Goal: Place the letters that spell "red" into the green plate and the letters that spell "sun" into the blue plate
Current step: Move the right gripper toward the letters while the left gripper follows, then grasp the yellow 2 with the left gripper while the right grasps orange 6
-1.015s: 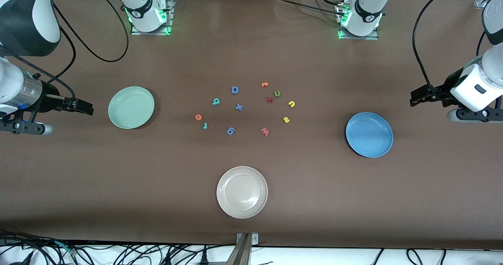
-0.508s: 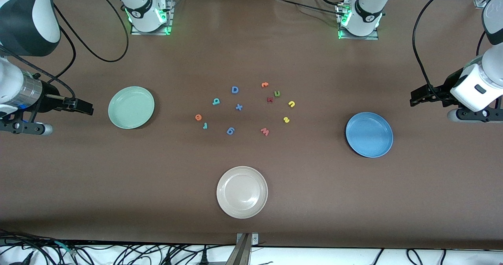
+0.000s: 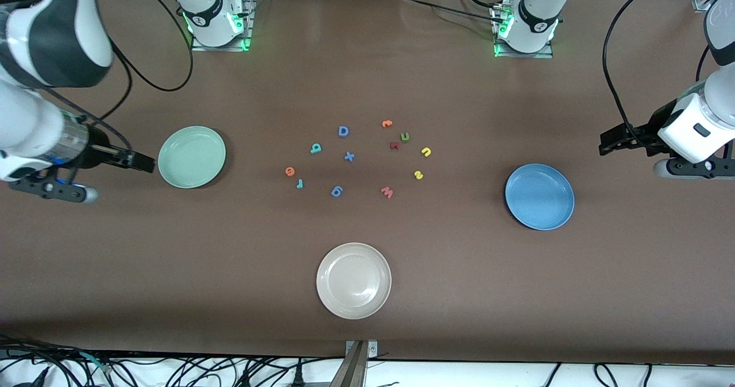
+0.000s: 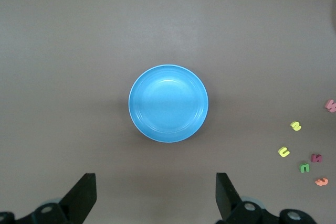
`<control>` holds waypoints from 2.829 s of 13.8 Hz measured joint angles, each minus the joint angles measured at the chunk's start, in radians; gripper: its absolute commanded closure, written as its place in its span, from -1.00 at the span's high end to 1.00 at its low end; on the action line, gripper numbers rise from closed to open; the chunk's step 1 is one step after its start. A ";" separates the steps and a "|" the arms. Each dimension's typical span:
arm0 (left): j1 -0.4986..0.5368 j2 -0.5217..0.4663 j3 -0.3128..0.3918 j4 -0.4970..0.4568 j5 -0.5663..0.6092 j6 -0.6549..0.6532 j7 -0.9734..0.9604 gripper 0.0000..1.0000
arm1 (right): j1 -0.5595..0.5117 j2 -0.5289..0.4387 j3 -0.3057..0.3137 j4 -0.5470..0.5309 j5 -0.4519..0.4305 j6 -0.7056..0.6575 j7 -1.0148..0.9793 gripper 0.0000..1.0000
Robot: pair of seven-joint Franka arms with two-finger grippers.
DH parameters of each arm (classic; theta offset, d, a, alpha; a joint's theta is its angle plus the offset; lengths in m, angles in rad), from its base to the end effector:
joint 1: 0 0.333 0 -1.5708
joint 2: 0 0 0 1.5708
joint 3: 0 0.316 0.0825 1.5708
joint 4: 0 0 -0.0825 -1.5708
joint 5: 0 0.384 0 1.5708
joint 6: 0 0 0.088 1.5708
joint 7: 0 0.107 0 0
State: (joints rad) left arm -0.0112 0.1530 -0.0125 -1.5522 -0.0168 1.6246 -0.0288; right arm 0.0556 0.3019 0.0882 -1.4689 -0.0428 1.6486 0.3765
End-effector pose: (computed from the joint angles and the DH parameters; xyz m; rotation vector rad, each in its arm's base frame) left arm 0.6002 -0.0154 0.5493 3.1225 0.0105 -0.1266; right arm 0.6346 0.0806 0.4984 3.0698 -0.3533 -0.1745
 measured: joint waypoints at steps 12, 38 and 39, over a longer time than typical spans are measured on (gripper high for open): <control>-0.005 0.040 -0.003 -0.002 0.000 0.001 0.000 1.00 | 0.212 0.031 0.004 -0.441 0.000 0.462 0.535 0.98; -0.550 0.421 -0.030 -0.424 -0.197 1.097 -0.206 1.00 | 0.328 0.288 0.034 -0.484 0.029 0.848 0.820 0.43; -0.560 0.414 -0.029 -0.445 -0.197 1.107 -0.211 0.99 | 0.328 0.289 0.034 -0.482 0.029 0.847 0.820 0.43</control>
State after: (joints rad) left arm -0.5713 0.5667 -0.0420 -1.9968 -0.2133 2.7320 -0.2399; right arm 0.3839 0.5910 0.1223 -1.9506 -0.0136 2.4959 1.1965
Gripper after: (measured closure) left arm 0.000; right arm 0.286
